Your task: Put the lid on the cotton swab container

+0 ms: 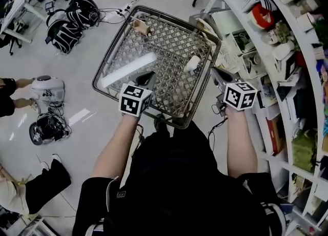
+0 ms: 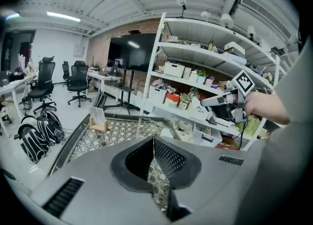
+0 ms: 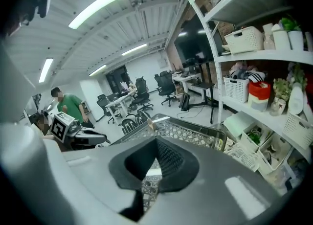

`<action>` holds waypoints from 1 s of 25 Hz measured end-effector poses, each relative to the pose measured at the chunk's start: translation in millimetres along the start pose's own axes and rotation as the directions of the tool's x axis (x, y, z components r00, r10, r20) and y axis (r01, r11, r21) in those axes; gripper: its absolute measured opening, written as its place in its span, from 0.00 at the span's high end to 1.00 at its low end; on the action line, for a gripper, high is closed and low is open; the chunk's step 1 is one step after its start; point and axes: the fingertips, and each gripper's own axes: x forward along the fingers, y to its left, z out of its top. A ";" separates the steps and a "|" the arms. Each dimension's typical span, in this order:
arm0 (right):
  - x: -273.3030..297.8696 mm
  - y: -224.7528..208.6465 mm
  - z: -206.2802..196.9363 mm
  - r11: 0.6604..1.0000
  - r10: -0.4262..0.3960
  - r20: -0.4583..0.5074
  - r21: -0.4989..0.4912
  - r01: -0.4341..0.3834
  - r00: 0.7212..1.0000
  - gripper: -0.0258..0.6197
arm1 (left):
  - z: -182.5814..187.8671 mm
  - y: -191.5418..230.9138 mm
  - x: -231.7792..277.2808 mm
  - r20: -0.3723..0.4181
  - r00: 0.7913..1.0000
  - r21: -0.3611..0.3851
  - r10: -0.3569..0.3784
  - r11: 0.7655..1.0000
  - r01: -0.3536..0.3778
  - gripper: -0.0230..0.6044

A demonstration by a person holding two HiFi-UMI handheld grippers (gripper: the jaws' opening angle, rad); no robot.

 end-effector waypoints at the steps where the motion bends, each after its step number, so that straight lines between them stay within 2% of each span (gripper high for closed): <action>1: -6.2 3.0 4.4 1.000 -0.002 0.017 -0.002 0.002 1.000 0.95 | 4.6 -2.4 -3.9 0.006 1.000 0.006 -0.005 1.000 0.005 0.95; 9: -42.7 10.1 35.2 1.000 0.009 0.121 -0.015 -0.008 0.993 0.95 | 41.2 -11.2 -21.2 0.060 0.998 0.027 -0.008 1.000 0.006 0.95; 15: -71.3 5.5 59.5 0.999 0.038 0.188 -0.037 -0.031 0.982 0.95 | 71.8 -26.1 -31.2 0.100 0.995 0.040 0.016 0.999 -0.020 0.95; 25: -125.5 2.0 97.5 0.995 0.081 0.321 -0.081 -0.058 0.944 0.95 | 120.1 -63.5 -52.9 0.212 0.977 0.068 0.033 0.996 -0.048 0.95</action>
